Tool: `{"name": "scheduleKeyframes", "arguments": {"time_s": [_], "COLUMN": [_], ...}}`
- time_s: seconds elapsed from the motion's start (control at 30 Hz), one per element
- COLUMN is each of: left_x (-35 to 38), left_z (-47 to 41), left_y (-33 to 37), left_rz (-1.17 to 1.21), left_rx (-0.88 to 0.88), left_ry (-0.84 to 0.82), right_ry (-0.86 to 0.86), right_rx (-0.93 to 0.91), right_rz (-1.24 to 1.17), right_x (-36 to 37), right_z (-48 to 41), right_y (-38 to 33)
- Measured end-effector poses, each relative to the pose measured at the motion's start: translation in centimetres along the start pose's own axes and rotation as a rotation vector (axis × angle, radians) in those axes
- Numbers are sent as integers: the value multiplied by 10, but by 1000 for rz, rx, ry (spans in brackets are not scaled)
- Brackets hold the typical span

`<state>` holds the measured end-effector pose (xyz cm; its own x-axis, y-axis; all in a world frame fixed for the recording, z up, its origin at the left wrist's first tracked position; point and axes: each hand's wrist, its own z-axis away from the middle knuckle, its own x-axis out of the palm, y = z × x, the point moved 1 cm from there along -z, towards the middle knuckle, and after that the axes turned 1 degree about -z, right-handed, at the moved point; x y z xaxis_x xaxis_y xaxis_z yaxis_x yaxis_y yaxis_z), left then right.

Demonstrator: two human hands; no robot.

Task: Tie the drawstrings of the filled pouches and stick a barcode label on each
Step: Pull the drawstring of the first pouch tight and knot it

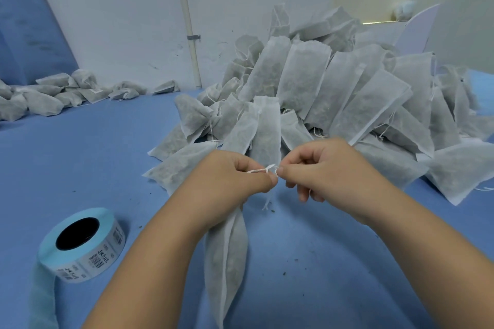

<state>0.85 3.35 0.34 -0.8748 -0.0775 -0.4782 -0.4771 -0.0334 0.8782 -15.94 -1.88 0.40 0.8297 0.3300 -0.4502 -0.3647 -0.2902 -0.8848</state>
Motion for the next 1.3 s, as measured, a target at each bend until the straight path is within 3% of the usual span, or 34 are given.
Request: {"name": "scheduleKeyframes", "arguments": {"time_s": [0.37,0.63,1.03,1.17,1.3], "left_x": [10,6,3,-3,-10], "left_z": [-9,-10,-13,-13,-8], "left_y": [-7,-14,-19,-23,-20], "left_rz": [-40,-181,-145,-27,-145], "left_rx": [-174,-229,-231,-170,-206], "left_ry": [-15,24,37,41,-67], "right_ry": [5,52,65,127,149], "right_rx": [-1,5,43,-14,-48], "right_rz": [-36,43,79,-108,-336], "right_x": [-6,-14,-18,-22,-25], "right_z": [10,5,2,4,8], "right_y": [27,36,42,34,26]}}
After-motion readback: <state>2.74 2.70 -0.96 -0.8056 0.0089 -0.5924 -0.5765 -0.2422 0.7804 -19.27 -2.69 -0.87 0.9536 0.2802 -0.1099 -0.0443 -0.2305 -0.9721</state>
